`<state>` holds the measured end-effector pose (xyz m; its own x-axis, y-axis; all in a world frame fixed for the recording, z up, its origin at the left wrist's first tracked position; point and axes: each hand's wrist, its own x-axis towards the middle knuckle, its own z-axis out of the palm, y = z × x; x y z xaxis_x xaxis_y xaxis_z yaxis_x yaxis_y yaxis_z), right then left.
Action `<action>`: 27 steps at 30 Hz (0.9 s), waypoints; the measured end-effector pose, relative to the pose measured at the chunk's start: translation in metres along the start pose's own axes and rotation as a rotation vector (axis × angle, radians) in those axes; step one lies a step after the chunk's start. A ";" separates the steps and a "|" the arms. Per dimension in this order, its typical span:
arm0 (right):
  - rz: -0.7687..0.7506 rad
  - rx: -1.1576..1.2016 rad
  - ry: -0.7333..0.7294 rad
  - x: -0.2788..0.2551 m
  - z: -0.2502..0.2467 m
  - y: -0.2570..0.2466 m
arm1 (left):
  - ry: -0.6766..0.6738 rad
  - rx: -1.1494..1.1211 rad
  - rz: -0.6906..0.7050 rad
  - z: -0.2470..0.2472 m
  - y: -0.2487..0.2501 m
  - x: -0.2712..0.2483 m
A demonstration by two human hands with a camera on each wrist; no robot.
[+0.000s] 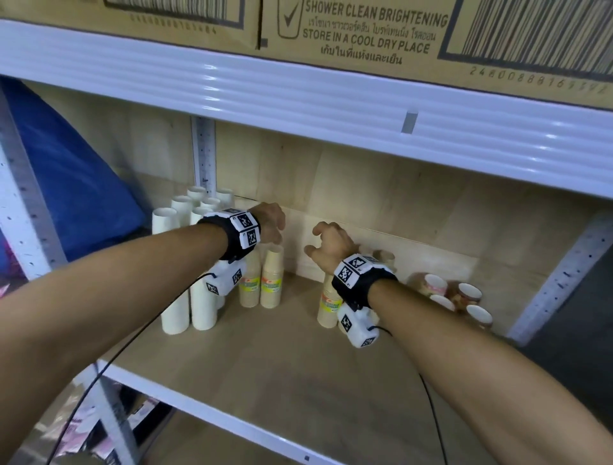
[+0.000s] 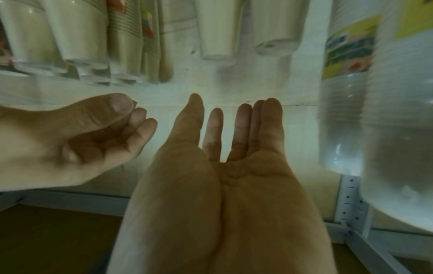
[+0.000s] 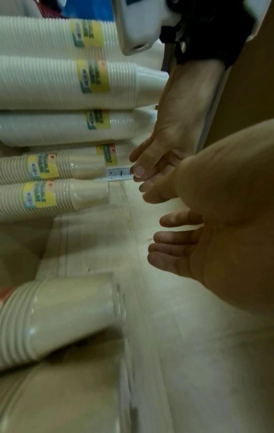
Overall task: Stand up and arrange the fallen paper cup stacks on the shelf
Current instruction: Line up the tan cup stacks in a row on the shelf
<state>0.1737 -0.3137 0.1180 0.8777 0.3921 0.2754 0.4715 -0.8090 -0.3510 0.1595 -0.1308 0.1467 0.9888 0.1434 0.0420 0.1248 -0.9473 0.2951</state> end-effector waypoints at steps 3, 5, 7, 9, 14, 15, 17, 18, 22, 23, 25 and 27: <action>-0.036 0.016 -0.039 0.007 0.015 -0.012 | -0.022 0.033 -0.032 0.009 -0.017 0.002; -0.049 0.038 -0.067 0.011 0.025 -0.020 | -0.030 0.065 -0.047 0.015 -0.026 0.003; -0.063 0.060 -0.107 0.014 0.034 -0.026 | -0.042 0.067 -0.076 0.021 -0.031 0.003; -0.075 0.055 -0.141 0.018 0.042 -0.032 | -0.046 0.082 -0.091 0.025 -0.034 0.004; -0.094 0.031 -0.196 0.029 0.060 -0.040 | -0.067 0.129 -0.093 0.034 -0.036 0.008; -0.094 0.024 -0.211 0.030 0.062 -0.041 | -0.075 0.141 -0.092 0.036 -0.036 0.008; -0.082 0.029 -0.231 0.032 0.066 -0.043 | -0.093 0.174 -0.078 0.040 -0.035 0.009; -0.079 0.040 -0.238 0.033 0.069 -0.045 | -0.099 0.188 -0.069 0.041 -0.035 0.008; -0.101 0.043 -0.242 0.035 0.075 -0.048 | -0.062 0.205 -0.082 0.045 -0.037 0.007; -0.106 0.039 -0.238 0.036 0.076 -0.048 | -0.041 0.205 -0.082 0.046 -0.038 0.006; -0.110 0.037 -0.234 0.036 0.078 -0.049 | -0.020 0.191 -0.074 0.046 -0.038 0.004; -0.096 0.043 -0.233 0.035 0.078 -0.048 | -0.037 0.181 -0.082 0.045 -0.037 0.003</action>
<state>0.1885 -0.2267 0.0746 0.8222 0.5608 0.0972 0.5526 -0.7458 -0.3719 0.1611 -0.1081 0.0930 0.9766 0.2145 -0.0117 0.2144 -0.9694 0.1200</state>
